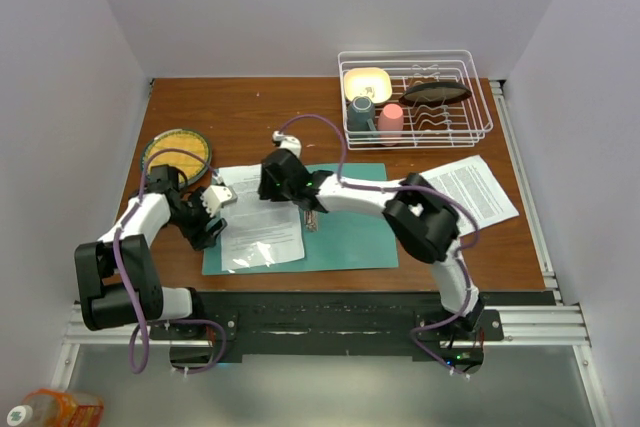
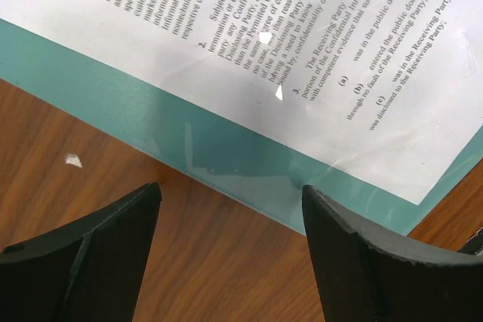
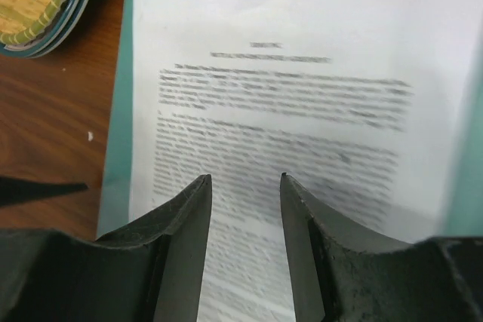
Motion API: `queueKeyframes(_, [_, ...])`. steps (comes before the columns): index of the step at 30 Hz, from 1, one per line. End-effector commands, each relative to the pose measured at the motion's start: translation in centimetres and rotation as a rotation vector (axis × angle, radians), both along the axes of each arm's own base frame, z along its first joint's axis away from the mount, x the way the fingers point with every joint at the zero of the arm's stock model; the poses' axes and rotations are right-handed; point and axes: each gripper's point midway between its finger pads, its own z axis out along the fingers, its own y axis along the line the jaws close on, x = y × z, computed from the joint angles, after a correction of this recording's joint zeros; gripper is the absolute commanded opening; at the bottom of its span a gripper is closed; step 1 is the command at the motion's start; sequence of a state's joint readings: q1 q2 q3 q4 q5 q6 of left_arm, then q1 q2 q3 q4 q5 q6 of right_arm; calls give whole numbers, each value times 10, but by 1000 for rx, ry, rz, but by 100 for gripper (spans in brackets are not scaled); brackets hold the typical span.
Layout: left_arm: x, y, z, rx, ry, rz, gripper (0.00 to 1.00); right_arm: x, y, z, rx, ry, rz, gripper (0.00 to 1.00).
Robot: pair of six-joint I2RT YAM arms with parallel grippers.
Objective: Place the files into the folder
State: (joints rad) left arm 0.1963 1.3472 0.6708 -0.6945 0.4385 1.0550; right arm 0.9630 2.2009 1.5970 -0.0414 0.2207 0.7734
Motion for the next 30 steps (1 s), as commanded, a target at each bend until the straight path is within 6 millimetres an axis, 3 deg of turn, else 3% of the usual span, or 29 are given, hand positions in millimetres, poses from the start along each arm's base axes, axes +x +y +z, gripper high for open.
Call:
queueKeyframes(1, [11, 6, 12, 8, -37, 21, 81, -7, -73, 38, -38, -56, -92, 46])
queueKeyframes(4, [3, 11, 2, 29, -14, 18, 80, -20, -101, 25, -54, -29, -109, 46])
queueKeyframes(8, [-1, 17, 1, 48, -2, 19, 80, -6, -113, 18, -60, -16, -122, 47])
queueKeyframes(10, [0, 21, 4, 62, -9, 6, 80, 6, -108, 25, -51, -32, -117, 47])
queueKeyframes(13, [-5, 27, 2, 79, 11, -11, 80, 19, -106, 21, -64, -25, -106, 47])
queueKeyframes(20, [-19, 27, -19, 88, 65, -20, 79, 38, -101, 14, -12, -16, -48, 46])
queueKeyframes(30, [-19, 21, -30, 51, 84, -3, 76, 34, -88, 7, 128, 36, 78, 41])
